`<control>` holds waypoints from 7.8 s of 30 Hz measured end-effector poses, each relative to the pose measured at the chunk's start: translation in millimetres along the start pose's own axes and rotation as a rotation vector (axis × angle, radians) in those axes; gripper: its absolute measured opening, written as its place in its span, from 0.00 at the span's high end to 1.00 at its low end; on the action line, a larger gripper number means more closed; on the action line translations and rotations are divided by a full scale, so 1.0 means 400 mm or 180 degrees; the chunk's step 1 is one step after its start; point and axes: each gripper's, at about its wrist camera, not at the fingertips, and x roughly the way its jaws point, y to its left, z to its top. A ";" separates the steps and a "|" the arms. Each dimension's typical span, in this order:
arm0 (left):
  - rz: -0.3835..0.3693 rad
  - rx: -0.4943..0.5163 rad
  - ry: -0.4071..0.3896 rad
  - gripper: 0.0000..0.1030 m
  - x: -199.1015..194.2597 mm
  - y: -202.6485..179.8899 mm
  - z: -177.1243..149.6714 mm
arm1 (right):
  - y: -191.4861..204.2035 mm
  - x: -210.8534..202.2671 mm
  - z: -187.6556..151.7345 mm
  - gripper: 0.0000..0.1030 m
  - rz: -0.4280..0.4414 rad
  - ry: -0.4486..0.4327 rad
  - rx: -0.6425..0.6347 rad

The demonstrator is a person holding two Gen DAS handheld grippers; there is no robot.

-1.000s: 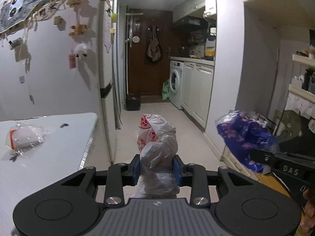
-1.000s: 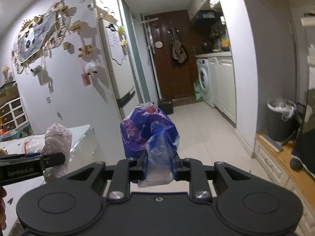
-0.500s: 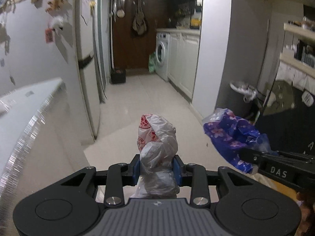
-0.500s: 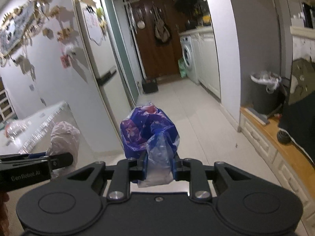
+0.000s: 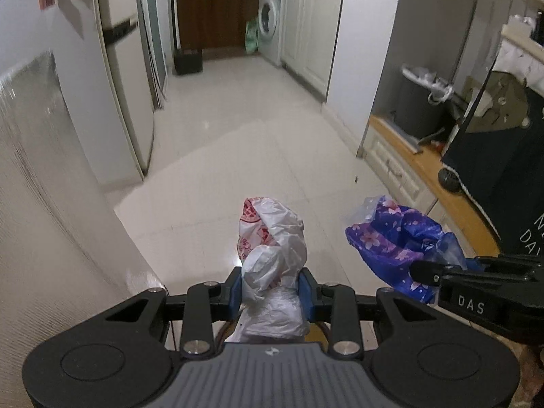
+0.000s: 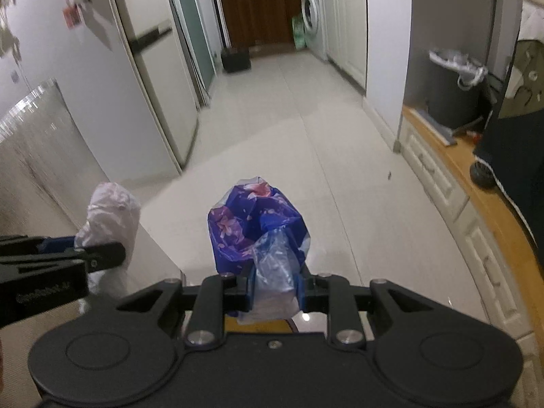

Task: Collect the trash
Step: 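Carry the white and purple bags over the yellow trash bin, then open both grippers to drop the white and purple bags into the bin, then move both grippers back from the bin toward the counter, then grasp the brown cardboard piece with the left gripper while the right grasps the clear packet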

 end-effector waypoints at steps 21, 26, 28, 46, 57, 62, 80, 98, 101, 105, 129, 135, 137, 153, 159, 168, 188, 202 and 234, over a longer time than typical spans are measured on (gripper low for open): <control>-0.0158 -0.0288 0.1046 0.65 0.312 0.142 -0.128 | 0.076 0.321 -0.082 0.76 -0.0063 0.1186 -0.0412; -0.0293 -0.0270 0.1093 0.65 0.358 0.145 -0.138 | 0.087 0.367 -0.101 0.74 -0.0126 0.1363 -0.0522; -0.0286 -0.0238 0.1098 0.65 0.373 0.144 -0.142 | 0.085 0.385 -0.104 0.74 -0.0171 0.1402 -0.0559; -0.0235 -0.0109 0.1374 0.50 0.457 0.146 -0.185 | 0.094 0.458 -0.127 0.71 -0.0145 0.1598 -0.0633; -0.0029 -0.0022 0.1555 0.34 0.467 0.156 -0.205 | 0.090 0.463 -0.134 0.49 -0.0031 0.1556 -0.0622; 0.0066 -0.0015 0.1651 0.29 0.470 0.170 -0.213 | 0.097 0.468 -0.138 0.36 -0.0018 0.1589 -0.0652; 0.0218 -0.0074 0.1746 0.02 0.439 0.192 -0.216 | 0.089 0.445 -0.155 0.01 -0.0058 0.1762 -0.0646; 0.0269 -0.0178 0.1495 0.00 0.277 0.201 -0.166 | 0.059 0.321 -0.117 0.00 -0.0155 0.1538 -0.0531; 0.0269 -0.0187 0.1449 0.00 0.246 0.203 -0.162 | 0.051 0.288 -0.106 0.00 -0.0157 0.1471 -0.0507; 0.0284 -0.0174 0.1373 0.00 0.203 0.200 -0.155 | 0.045 0.245 -0.096 0.00 -0.0134 0.1374 -0.0464; 0.0335 -0.0086 -0.0119 0.00 -0.169 0.122 -0.026 | -0.008 -0.134 0.024 0.00 -0.0073 -0.0114 -0.0159; 0.0355 -0.0068 -0.0554 0.00 -0.286 0.097 -0.011 | 0.001 -0.237 0.053 0.00 -0.0008 -0.0598 -0.0143; 0.0372 -0.0052 -0.0693 0.00 -0.324 0.090 -0.008 | 0.006 -0.267 0.058 0.00 0.0022 -0.0744 -0.0138; 0.0568 0.0132 -0.1724 0.00 -0.702 0.117 0.021 | 0.108 -0.516 0.086 0.00 0.0542 -0.1765 -0.0193; 0.0772 0.0122 -0.2015 0.00 -0.819 0.183 0.028 | 0.201 -0.576 0.110 0.00 0.0799 -0.1933 -0.0290; 0.1177 -0.0136 -0.2209 0.00 -0.891 0.376 0.039 | 0.385 -0.583 0.152 0.00 0.1209 -0.2150 -0.0398; 0.1713 -0.0872 -0.1704 0.00 -0.738 0.906 0.036 | 0.838 -0.421 0.248 0.00 0.1588 -0.1863 -0.1153; 0.1552 -0.1099 -0.1252 0.02 -0.633 1.088 0.012 | 1.021 -0.285 0.296 0.00 0.1580 -0.1318 -0.1459; 0.1021 -0.1129 -0.0997 0.67 -0.553 1.168 0.025 | 1.382 -0.016 0.380 0.00 0.1382 -0.0417 -0.0982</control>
